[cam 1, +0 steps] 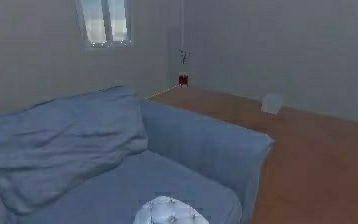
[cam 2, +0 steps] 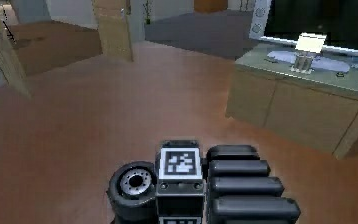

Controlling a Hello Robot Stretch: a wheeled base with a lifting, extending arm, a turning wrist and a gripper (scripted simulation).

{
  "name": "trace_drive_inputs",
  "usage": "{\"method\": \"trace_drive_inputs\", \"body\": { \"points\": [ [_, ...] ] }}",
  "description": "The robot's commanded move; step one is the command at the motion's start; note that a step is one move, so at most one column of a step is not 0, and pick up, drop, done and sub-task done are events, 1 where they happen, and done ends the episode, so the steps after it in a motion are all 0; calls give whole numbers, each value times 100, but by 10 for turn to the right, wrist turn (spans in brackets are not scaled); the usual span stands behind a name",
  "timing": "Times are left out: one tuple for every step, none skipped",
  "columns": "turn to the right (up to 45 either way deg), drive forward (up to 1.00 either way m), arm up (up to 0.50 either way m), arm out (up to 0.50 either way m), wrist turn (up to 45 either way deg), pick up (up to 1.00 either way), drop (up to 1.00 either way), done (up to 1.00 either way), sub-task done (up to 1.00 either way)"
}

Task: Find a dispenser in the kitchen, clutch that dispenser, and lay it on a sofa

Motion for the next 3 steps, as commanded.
{"method": "trace_drive_inputs", "body": {
  "points": [
    [330, 0, 0, 0, 0, 0, 0, 0, 0],
    [-450, 0, 0, 0, 0, 0, 0, 0, 0],
    [-450, 0, 0, 0, 0, 0, 0, 0, 0]
  ]
}}
